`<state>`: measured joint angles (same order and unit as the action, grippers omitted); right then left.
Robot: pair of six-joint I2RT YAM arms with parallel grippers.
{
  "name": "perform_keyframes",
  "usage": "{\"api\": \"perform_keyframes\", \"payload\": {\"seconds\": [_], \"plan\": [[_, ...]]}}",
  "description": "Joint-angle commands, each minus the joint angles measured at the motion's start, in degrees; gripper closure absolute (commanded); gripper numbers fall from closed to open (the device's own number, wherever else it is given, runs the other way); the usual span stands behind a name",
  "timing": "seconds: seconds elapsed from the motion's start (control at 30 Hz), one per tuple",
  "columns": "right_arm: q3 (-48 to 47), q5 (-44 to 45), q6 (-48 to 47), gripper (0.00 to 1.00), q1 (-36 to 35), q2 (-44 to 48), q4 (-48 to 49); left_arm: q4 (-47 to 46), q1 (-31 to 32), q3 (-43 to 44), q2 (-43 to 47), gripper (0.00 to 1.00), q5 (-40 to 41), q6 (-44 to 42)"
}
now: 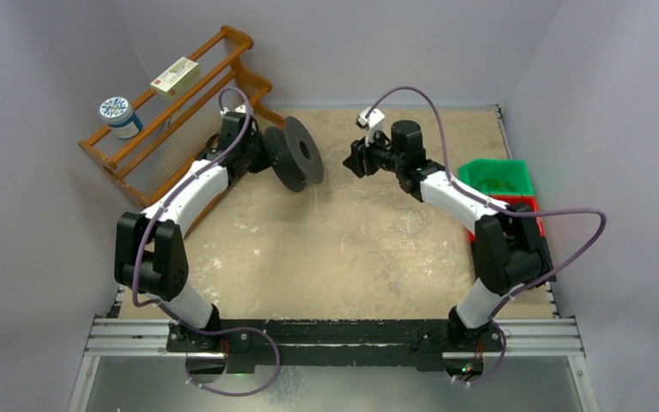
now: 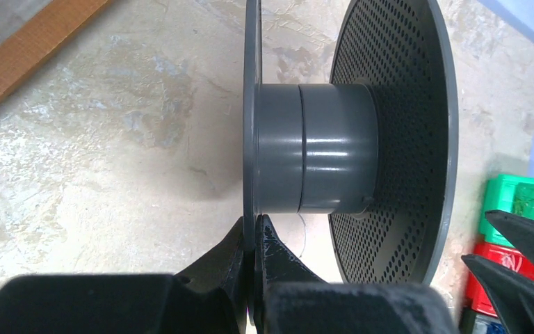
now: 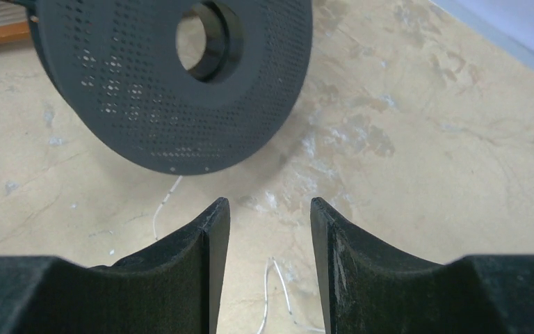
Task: Wrap the cables
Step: Place the cable reel at the center of the board.
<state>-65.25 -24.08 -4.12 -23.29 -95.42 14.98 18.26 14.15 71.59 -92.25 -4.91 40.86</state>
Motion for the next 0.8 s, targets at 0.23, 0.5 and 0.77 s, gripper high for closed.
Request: {"api": "perform_keyframes", "payload": {"seconds": [0.23,0.5,0.77], "plan": [[-2.20,9.69,-6.83,0.55,-10.90,-3.33,3.03,-1.69,3.08,3.02,-1.74,1.00,11.86,-3.46],[-6.79,12.46,-4.49,0.53,-12.92,-5.89,1.19,-2.86,4.64,3.42,-3.40,1.00,12.82,-4.20],[-10.48,11.51,-2.91,0.49,-14.79,-8.29,0.01,-3.23,5.39,4.17,-4.47,1.00,12.90,-4.21]]}}
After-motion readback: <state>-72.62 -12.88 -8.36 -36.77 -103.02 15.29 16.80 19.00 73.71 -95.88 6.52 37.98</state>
